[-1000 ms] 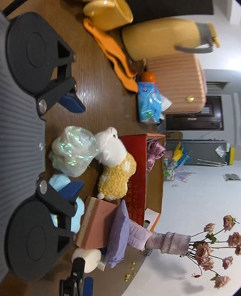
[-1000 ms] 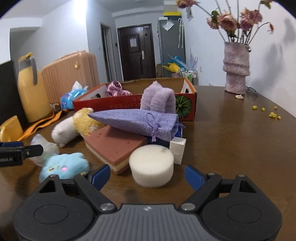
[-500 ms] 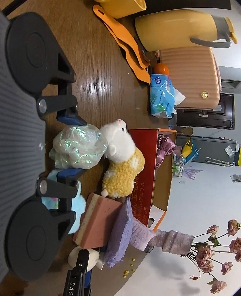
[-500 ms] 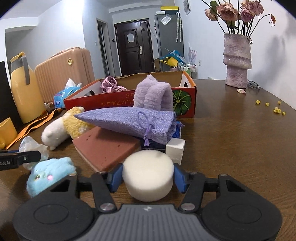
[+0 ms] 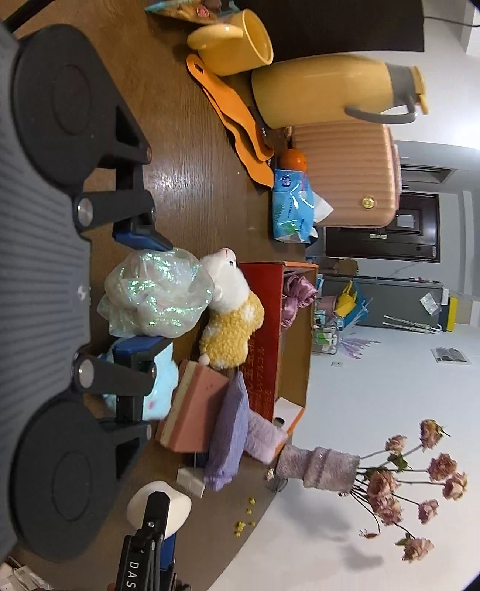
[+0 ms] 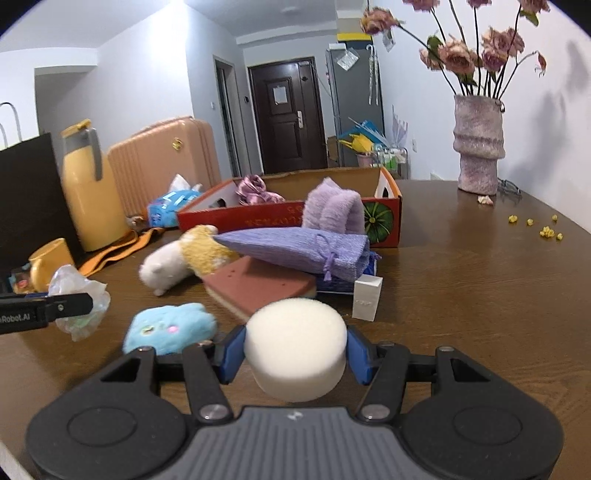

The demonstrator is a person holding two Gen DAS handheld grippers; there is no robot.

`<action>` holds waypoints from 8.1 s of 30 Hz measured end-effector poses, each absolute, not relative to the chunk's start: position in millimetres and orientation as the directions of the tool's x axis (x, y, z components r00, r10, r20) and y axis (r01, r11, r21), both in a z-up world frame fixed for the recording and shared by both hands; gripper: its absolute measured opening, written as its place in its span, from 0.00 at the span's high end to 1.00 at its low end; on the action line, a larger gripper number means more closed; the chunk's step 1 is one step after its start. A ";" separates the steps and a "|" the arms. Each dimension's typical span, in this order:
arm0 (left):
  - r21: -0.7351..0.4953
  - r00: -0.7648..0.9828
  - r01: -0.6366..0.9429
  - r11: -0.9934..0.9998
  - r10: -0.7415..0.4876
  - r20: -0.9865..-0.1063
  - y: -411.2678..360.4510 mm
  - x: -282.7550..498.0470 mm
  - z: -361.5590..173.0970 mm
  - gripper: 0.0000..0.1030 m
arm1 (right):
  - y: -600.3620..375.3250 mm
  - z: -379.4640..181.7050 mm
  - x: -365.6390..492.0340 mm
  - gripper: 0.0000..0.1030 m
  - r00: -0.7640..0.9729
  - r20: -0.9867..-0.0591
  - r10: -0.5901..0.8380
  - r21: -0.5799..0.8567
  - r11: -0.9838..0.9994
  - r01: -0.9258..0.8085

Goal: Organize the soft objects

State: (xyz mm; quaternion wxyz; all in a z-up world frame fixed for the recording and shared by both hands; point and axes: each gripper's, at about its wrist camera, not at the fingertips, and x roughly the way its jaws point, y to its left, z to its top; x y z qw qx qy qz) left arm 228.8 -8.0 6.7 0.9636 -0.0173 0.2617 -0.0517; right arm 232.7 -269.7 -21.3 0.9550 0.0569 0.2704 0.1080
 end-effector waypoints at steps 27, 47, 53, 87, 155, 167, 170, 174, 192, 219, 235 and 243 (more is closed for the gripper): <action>-0.059 0.926 0.144 0.988 -0.155 -0.345 -10.9 130.6 45.5 0.55 | -263.0 25.6 131.5 0.45 0.900 -0.350 0.258 0.136 0.965 -0.224; -0.046 0.925 0.143 0.989 -0.150 -0.348 -12.5 195.4 54.2 0.55 | -252.6 43.4 190.0 0.45 0.901 -0.338 0.272 0.098 0.962 -0.253; -0.028 0.925 0.141 0.990 -0.142 -0.352 -13.3 247.6 55.6 0.54 | -248.0 47.7 240.1 0.45 0.895 -0.345 0.282 0.089 0.959 -0.268; -0.124 0.754 0.110 0.986 -0.164 -0.636 -9.3 570.3 10.8 0.40 | -209.4 -2.4 577.3 0.34 0.623 -0.633 0.459 0.367 0.887 -0.281; 0.004 0.947 0.058 0.998 -0.054 -0.318 12.0 90.9 31.1 0.00 | -277.2 22.2 81.9 0.02 0.949 -0.268 0.165 0.110 0.984 -0.140; 0.040 0.909 0.092 0.995 -0.067 -0.412 -25.3 170.2 9.4 0.00 | -286.2 0.6 156.0 0.12 0.894 -0.397 0.205 0.159 0.975 -0.153; 0.029 0.898 0.045 0.999 -0.028 -0.439 -13.4 191.2 4.2 0.00 | -267.4 -6.8 184.9 0.10 0.861 -0.431 0.268 0.143 0.963 -0.228; -0.017 0.865 -0.012 1.000 0.002 -0.501 3.0 218.9 -4.0 0.00 | -250.0 -15.1 222.0 0.10 0.835 -0.466 0.292 0.131 0.956 -0.262; -0.037 0.771 0.146 0.989 -0.137 -0.622 -84.2 291.0 -42.3 0.00 | -307.9 -46.2 330.5 0.50 0.812 -0.558 0.168 0.165 0.982 -0.090; -0.073 0.835 0.120 0.990 -0.141 -0.532 -52.8 202.4 -7.4 0.26 | -300.1 -16.9 210.8 0.80 0.849 -0.473 0.237 0.207 0.966 -0.154; -0.091 0.895 0.121 0.988 -0.149 -0.422 -33.8 147.6 21.1 0.26 | -282.7 9.9 149.4 0.65 0.902 -0.375 0.216 0.173 0.972 -0.161; -0.063 0.891 0.101 0.993 -0.119 -0.438 -37.0 185.7 16.2 0.26 | -305.3 -15.8 235.1 0.47 0.872 -0.456 0.178 0.115 0.983 -0.141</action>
